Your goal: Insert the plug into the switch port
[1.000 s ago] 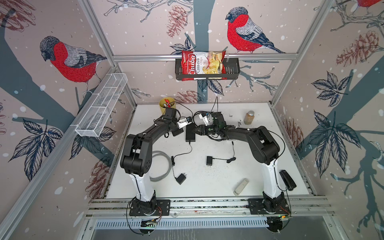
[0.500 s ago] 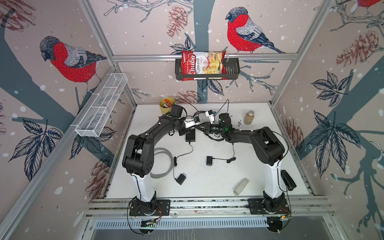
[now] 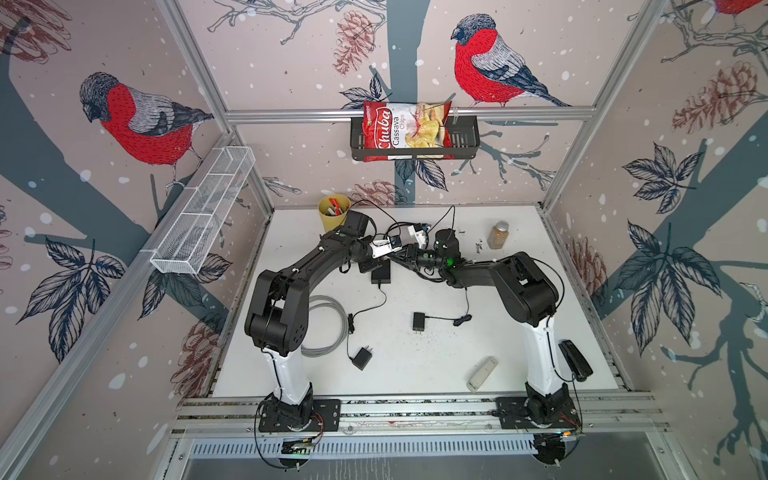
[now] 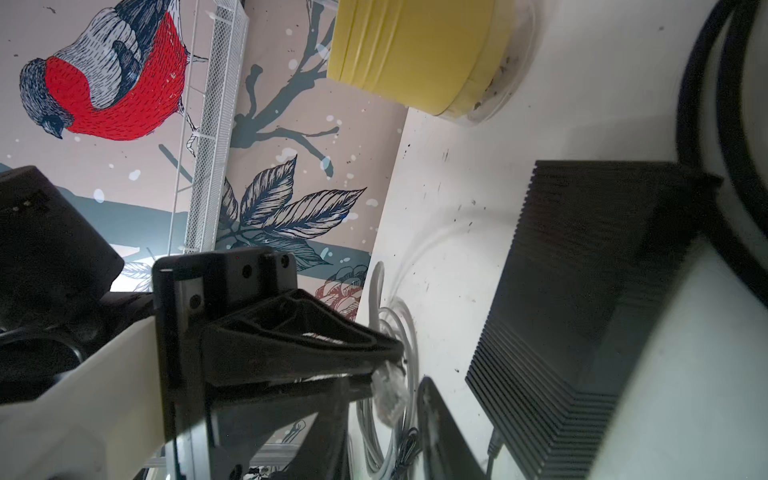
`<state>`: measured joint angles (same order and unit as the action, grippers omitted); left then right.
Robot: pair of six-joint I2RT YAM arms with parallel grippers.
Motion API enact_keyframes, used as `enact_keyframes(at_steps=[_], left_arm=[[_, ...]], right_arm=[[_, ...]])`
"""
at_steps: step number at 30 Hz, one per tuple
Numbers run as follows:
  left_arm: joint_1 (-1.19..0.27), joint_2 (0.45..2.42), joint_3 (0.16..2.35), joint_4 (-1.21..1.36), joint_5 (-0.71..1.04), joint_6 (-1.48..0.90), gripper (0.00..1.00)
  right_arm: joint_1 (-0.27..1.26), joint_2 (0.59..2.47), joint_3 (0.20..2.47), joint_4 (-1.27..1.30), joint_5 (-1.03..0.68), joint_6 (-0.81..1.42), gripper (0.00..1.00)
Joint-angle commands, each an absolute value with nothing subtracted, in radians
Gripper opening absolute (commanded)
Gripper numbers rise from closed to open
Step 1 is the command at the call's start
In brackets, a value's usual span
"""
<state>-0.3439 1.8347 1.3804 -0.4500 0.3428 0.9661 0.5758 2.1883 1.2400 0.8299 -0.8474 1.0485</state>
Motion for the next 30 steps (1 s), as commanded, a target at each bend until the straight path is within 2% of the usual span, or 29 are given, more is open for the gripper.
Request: enact_keyframes(at_steps=[1,27,30], left_arm=[[-0.345,1.83,1.377,-0.427,0.342,0.968,0.0],[-0.353,1.797,1.329,-0.353,0.313,0.961,0.0],[-0.353,1.785,1.302,-0.31,0.301,0.95,0.12]], right_arm=[[0.581,2.172,1.248,0.834,-0.861,1.033,0.3],[0.592,2.168,1.263,0.803,-0.873,0.992,0.12],[0.592,2.165,1.26,0.813,-0.876,0.991,0.11]])
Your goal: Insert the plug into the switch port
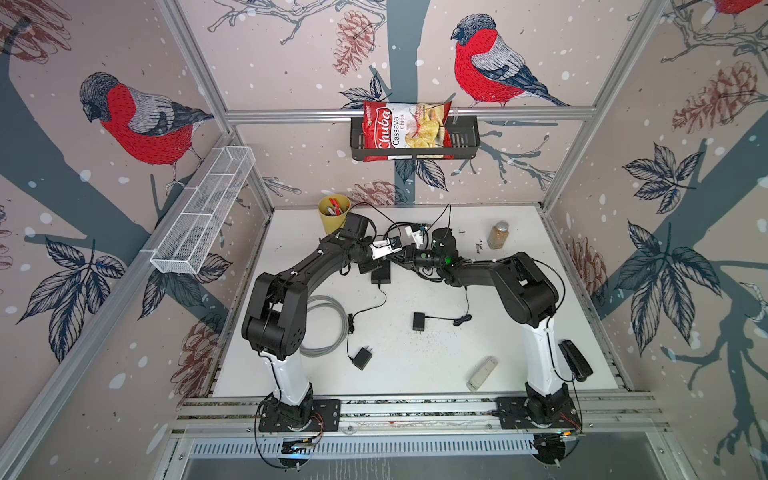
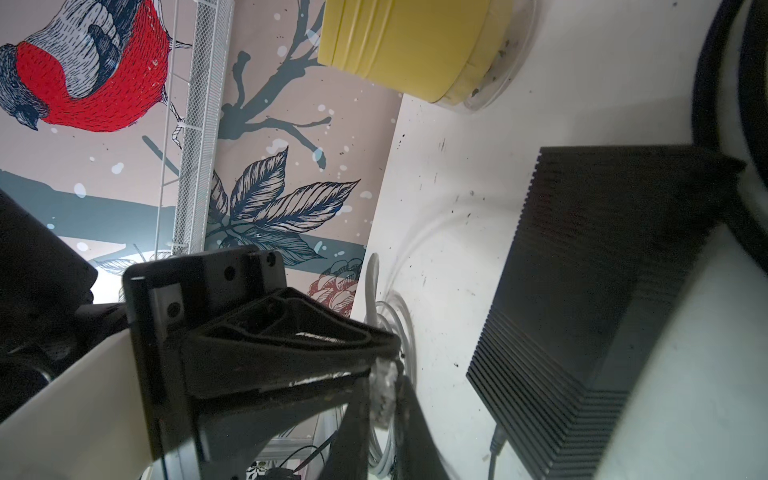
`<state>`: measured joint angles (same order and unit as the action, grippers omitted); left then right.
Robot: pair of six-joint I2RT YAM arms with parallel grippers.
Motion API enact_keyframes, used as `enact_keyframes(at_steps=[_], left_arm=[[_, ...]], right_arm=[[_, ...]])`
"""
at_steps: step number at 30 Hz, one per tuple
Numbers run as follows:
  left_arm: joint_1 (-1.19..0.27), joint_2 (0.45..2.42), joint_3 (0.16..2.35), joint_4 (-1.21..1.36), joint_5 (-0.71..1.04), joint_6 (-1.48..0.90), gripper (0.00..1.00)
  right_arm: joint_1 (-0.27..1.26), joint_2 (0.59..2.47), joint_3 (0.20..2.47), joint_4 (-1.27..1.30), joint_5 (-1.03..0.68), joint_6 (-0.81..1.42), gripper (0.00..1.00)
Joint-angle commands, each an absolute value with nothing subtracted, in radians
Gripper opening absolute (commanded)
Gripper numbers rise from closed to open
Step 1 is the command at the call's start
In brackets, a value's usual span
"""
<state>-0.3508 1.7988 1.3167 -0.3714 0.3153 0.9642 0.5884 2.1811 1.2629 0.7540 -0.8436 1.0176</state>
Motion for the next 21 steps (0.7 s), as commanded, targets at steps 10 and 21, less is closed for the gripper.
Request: enact_keyframes(at_steps=[10,21], left_arm=[[-0.335,1.77,1.24,-0.222,0.359,0.925,0.27],[-0.308,1.756,1.241,-0.206,0.477,0.913,0.26]], right_arm=[[0.588,2.157,1.253,0.802,-0.881,0.958,0.11],[0.588,2.154,1.265,0.749,-0.866,0.928,0.11]])
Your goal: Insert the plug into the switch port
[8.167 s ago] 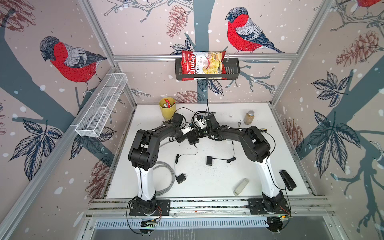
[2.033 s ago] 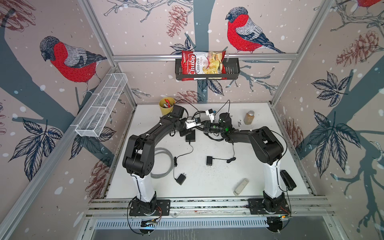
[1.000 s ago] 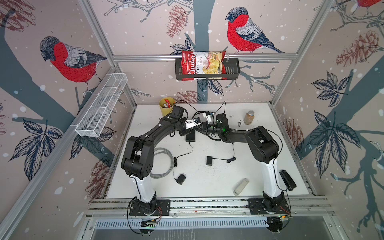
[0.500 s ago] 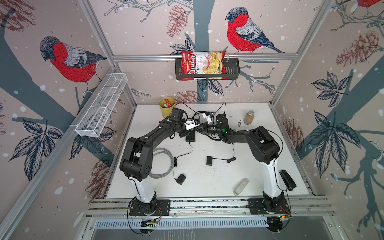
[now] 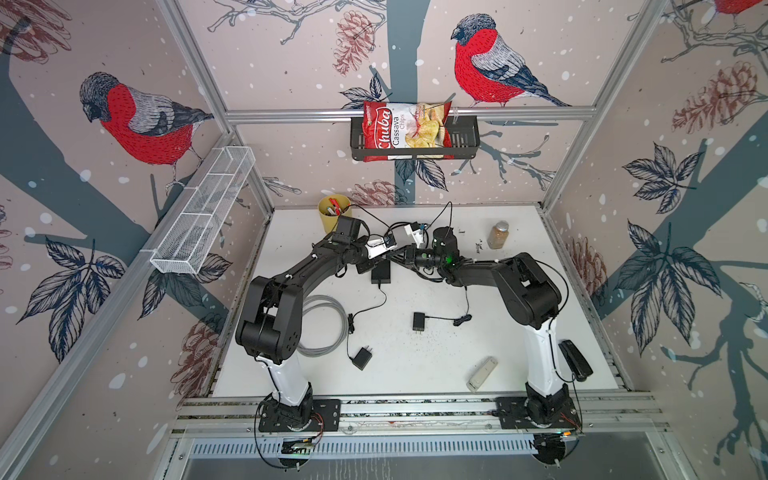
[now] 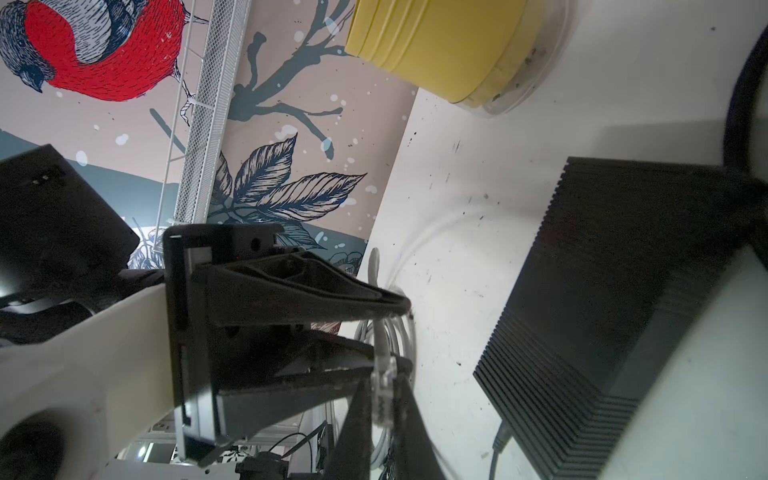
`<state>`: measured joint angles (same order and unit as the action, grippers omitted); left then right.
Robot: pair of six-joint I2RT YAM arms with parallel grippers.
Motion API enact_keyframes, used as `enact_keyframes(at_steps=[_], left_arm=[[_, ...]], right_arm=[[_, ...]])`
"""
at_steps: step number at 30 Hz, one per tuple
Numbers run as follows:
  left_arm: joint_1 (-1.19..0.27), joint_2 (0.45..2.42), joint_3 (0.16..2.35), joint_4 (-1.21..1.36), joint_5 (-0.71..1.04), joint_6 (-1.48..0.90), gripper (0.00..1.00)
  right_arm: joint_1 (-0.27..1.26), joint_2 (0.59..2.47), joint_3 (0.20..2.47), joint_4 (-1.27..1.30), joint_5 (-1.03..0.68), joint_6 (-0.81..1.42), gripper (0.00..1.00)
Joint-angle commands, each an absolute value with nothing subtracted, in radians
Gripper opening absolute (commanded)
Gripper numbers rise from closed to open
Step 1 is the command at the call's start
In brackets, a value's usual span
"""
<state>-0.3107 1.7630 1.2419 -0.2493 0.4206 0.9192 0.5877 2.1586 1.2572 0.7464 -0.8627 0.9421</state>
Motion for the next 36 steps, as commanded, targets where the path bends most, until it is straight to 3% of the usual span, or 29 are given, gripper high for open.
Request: enact_keyframes(at_steps=[1,16,20,26,36], left_arm=[[-0.307,1.755,1.241,-0.206,0.481,0.916,0.25],[-0.308,1.753,1.25,-0.222,0.506,0.936,0.0],[-0.309,1.762,1.257,-0.247,0.448,0.943,0.0],[-0.227,1.782,1.239,-0.249,0.43,1.02,0.0],[-0.207,1.933,1.267,-0.295,0.245,1.158,0.0]], right_arm=[[0.587,2.155,1.265,0.751,-0.867,0.931,0.11],[0.589,2.153,1.266,0.742,-0.866,0.927,0.12],[0.584,2.155,1.269,0.713,-0.846,0.914,0.16],[0.565,2.151,1.273,0.623,-0.799,0.855,0.34],[0.581,2.17,1.417,0.175,-0.561,0.599,0.43]])
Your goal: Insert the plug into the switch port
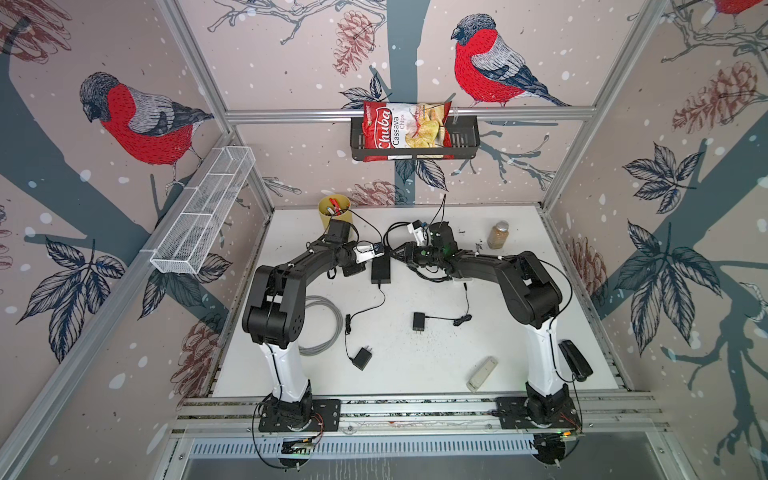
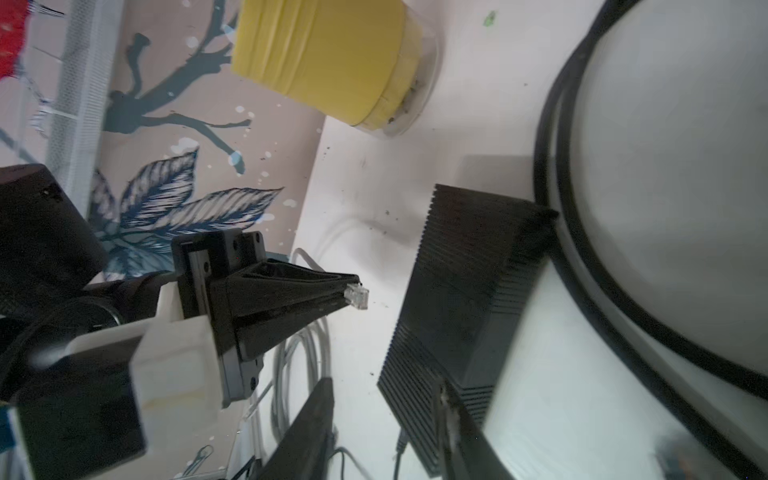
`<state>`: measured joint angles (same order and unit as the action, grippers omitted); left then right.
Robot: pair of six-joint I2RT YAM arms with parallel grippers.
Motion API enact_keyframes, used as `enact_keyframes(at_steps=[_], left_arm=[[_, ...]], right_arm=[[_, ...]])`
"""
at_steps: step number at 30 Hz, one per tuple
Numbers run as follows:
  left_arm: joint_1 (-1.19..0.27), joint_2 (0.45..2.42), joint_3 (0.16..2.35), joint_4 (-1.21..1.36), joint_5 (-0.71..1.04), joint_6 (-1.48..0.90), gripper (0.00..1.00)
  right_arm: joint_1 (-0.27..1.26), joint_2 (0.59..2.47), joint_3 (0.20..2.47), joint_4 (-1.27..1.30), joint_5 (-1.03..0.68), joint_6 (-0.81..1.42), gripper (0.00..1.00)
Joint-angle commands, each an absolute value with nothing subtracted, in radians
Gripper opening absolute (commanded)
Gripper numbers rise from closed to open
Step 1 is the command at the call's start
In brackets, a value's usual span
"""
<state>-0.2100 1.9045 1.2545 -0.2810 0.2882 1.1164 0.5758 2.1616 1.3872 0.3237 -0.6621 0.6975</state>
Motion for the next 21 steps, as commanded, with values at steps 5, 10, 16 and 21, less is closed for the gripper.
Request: enact_keyframes(at_steps=[5,10,16,21], left_arm=[[-0.19,1.967,1.247,-0.25,0.233,1.168,0.0],[-0.186,1.992,1.263,-0.227,0.245,1.185,0.0],[-0.203,2.007,1.284,-0.246,0.3,1.221,0.0],[-0.226,2.004,1.297,-0.262,0.334,1.229,0.0]], right_arm=[[0.603,2.206,1.506,0.041,-0.486,0.534,0.47],[0.609,2.258,1.596,-0.038,-0.435,0.514,0.52],[0.614,2.292,1.63,-0.041,-0.426,0.511,0.55],[0.628,2.312,1.652,-0.052,-0.454,0.476,0.58]])
